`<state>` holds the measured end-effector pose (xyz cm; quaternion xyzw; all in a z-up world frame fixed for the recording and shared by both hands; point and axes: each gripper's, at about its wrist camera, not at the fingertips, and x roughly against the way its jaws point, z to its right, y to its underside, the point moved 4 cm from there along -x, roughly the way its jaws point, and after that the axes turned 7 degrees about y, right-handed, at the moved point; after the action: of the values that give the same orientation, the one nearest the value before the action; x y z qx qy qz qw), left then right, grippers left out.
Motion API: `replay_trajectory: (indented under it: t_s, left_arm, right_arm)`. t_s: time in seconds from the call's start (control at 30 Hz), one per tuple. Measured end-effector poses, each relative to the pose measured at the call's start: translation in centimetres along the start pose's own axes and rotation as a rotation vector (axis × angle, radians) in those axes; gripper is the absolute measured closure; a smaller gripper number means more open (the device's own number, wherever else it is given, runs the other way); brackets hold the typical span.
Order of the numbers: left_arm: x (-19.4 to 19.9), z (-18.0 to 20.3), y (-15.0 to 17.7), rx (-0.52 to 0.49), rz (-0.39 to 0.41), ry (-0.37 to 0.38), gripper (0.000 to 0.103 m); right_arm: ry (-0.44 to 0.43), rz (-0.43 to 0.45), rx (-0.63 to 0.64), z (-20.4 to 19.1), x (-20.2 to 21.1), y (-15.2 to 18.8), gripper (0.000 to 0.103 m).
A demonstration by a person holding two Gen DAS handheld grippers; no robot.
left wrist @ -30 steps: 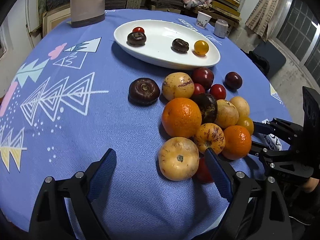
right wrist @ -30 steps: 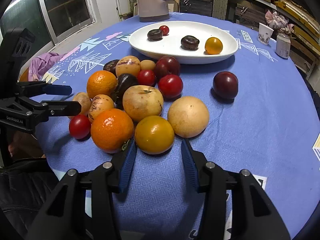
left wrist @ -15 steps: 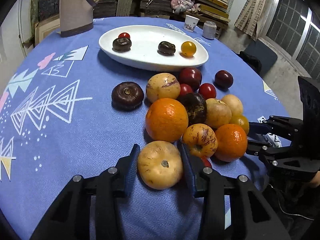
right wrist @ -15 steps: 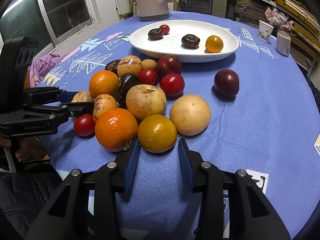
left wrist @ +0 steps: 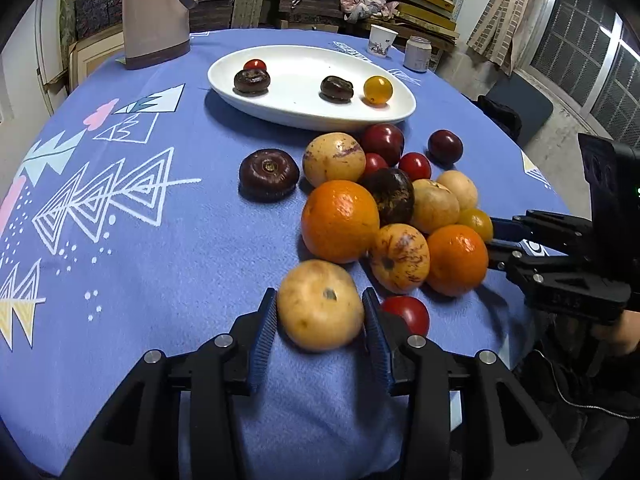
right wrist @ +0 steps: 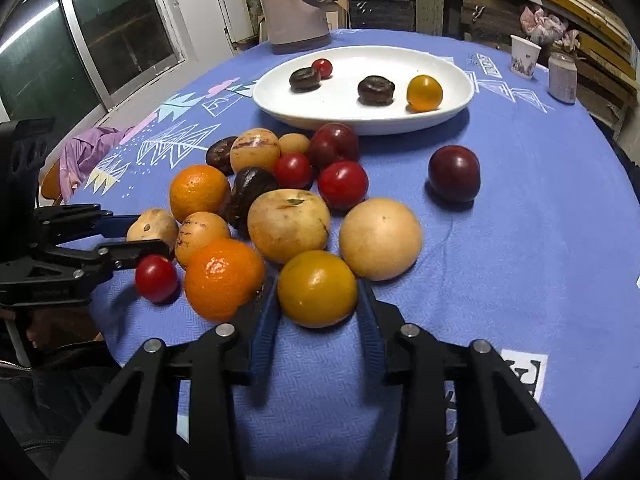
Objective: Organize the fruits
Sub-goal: 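Grasp a yellow tomato with the right tool while the left tool grasps a pale yellow fruit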
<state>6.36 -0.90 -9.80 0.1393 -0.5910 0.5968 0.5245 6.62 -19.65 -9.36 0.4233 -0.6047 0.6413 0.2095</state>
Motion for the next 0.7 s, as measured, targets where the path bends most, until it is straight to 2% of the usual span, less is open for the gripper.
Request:
replay_trajectory:
  t_s: [0.17,0.43,0.7]
  left_arm:
    - [-0.2,-0.6,0.1,0.036,0.004,0.024,0.060]
    - [0.3,-0.4,0.0,0.011,0.026,0.009,0.061]
    - [2.6,-0.6,-1.2,0.004,0.084,0.005,0.061]
  right_arm:
    - [-0.014,0.001,-0.012,0.2,0.0,0.0,0.065]
    - [-0.030,0.016,-0.045,0.4,-0.1,-0.1,0.065]
    - [-0.018,0.056,-0.035,1.2,2.6,-0.4,0.065]
